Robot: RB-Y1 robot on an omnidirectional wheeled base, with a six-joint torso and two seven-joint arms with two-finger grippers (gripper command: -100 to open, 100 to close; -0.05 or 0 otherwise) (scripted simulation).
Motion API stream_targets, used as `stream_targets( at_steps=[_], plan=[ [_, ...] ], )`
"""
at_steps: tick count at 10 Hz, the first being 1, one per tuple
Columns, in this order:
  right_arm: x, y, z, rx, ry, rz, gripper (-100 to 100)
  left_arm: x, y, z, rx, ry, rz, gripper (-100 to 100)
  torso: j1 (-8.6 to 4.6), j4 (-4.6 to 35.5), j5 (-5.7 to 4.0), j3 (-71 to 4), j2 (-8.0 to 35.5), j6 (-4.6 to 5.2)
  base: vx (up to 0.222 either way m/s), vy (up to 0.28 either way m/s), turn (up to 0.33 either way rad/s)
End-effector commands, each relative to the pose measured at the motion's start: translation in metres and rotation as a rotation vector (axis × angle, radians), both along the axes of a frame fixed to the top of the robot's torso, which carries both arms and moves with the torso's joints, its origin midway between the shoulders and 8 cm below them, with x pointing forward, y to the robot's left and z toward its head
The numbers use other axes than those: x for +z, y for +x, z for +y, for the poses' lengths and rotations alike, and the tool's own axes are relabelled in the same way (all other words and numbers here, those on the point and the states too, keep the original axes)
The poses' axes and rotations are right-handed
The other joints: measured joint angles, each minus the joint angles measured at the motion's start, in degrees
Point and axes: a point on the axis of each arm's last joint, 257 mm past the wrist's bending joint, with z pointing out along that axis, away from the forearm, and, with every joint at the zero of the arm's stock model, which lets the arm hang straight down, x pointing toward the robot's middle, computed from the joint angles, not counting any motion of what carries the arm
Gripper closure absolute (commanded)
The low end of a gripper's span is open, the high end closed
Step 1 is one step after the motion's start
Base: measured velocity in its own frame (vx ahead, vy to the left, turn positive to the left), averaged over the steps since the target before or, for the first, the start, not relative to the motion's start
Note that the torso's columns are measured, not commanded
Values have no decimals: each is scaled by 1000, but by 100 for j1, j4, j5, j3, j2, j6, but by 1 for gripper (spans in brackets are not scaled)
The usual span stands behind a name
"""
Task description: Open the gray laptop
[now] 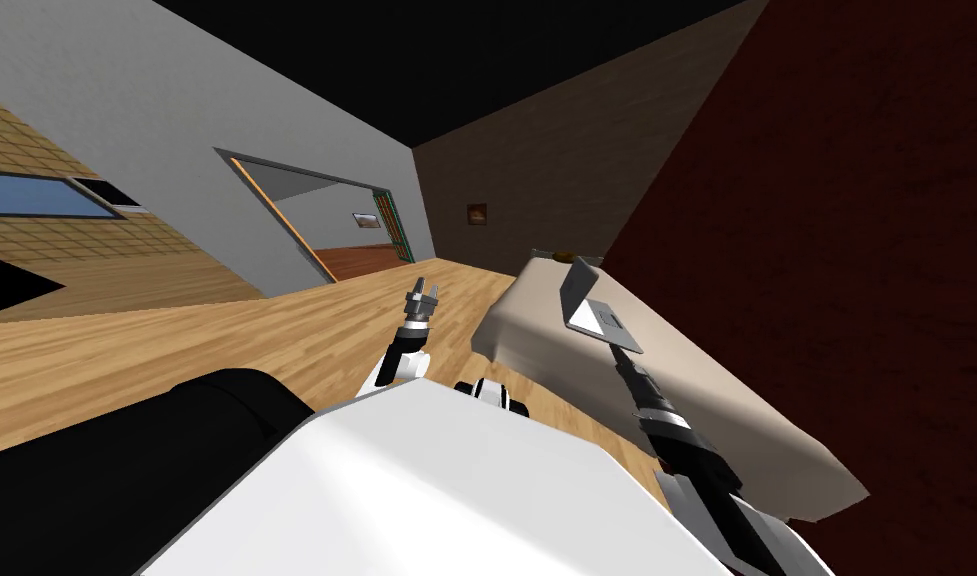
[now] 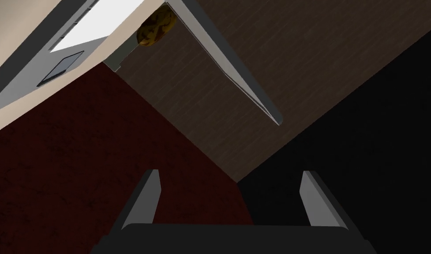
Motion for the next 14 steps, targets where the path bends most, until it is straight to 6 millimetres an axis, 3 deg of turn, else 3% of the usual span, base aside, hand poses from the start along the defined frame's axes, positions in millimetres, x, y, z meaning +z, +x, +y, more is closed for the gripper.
stream_targets(
  at_steps=[1, 2, 3, 6, 7, 8, 12, 13, 14],
  plan=[
    [-23, -15, -50, -77, -149, 112, -100, 0, 0, 0, 0, 0, 0, 0, 4, 0, 1, 2, 3, 1, 29, 117, 220],
    [-28, -21, -71, -106, -206, 153, -100, 0, 0, 0, 0, 0, 0, 0, -3, 1, -1, 2, 3, 1, 37, 105, 173],
    [-28, -21, -71, -105, -208, 154, -100, 0, 0, 0, 0, 0, 0, 0, -9, 0, -2, 1, 2, 2, 27, 63, 51],
    [-34, -41, -136, -197, -384, 276, -100, 0, 0, 0, 0, 0, 0, 0, -1, 0, -1, 0, -1, -2, 32, 76, 197],
    [-34, -40, -137, -194, -390, 277, -100, 0, 0, 0, 0, 0, 0, 0, 5, -1, 1, -2, -3, 0, 28, 73, 75],
    [-32, -48, -160, -225, -452, 317, -100, 0, 0, 0, 0, 0, 0, 0, -3, 0, 0, 2, 4, 5, 32, 70, 103],
    [-10, -77, -250, -351, -692, 462, -100, 0, 0, 0, 0, 0, 0, 0, 6, -1, 3, -1, -1, 2, 54, 102, 223],
    [-9, -76, -250, -350, -696, 463, -100, 0, 0, 0, 0, 0, 0, 0, 0, 0, -1, 0, -1, 1, 40, 67, 64],
    [2, -83, -271, -381, -756, 495, -100, 0, 0, 0, 0, 0, 0, 0, -16, 2, -4, 5, 9, 4, 22, 59, 146]
  ],
)
